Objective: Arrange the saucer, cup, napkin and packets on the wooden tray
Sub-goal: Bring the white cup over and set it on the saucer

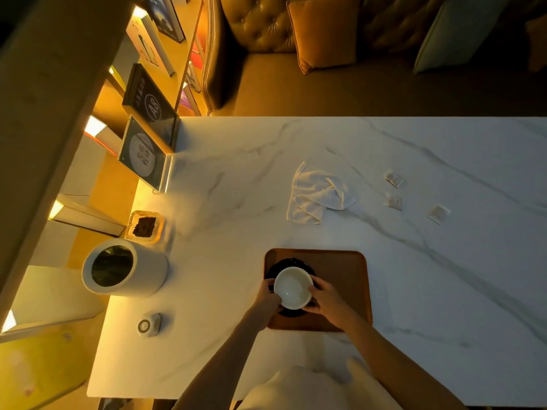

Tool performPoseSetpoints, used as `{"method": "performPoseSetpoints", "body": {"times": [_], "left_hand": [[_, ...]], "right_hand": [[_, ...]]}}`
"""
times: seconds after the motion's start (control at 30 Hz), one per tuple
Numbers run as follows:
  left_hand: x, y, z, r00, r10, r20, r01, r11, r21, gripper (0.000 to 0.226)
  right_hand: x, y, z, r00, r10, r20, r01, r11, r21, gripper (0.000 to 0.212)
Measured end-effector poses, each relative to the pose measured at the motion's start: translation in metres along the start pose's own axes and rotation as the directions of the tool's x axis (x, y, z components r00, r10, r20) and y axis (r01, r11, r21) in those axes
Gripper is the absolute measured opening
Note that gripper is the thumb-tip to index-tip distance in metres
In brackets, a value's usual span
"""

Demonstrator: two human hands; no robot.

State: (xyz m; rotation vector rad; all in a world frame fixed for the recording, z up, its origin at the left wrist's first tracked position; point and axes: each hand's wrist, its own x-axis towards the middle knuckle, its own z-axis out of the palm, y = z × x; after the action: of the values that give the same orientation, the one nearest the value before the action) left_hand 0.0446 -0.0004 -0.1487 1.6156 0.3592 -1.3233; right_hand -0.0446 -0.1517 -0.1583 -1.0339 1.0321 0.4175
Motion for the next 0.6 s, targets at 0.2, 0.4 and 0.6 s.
{"method": "performPoseSetpoints", "body": {"times": [0.2,0.4,0.6], "left_hand": [[0.0046,0.0018,0.0018,1.0,-0.013,-0.021,0.013,1.0,-0.009,0.066],[0.0014,0.0017,0.0024,0.999,-0.002,-0.053,0.002,1.0,0.004,0.065],[-0.0005,0.002,0.0007,0.999,-0.017,-0.047,0.018,0.999,0.026,0.066]], "right_hand": [[0.0062,-0.0033,0.0008,0.999,0.033,-0.025,-0.033,0.999,0.006,0.045],[0.0046,-0.0019,0.0025,0.999,0.019,-0.037,-0.019,1.0,-0.004,0.043],[0.0012,-0.0014,0.0035,1.0,-0.003,-0.027,0.002,0.999,-0.04,0.043]]}}
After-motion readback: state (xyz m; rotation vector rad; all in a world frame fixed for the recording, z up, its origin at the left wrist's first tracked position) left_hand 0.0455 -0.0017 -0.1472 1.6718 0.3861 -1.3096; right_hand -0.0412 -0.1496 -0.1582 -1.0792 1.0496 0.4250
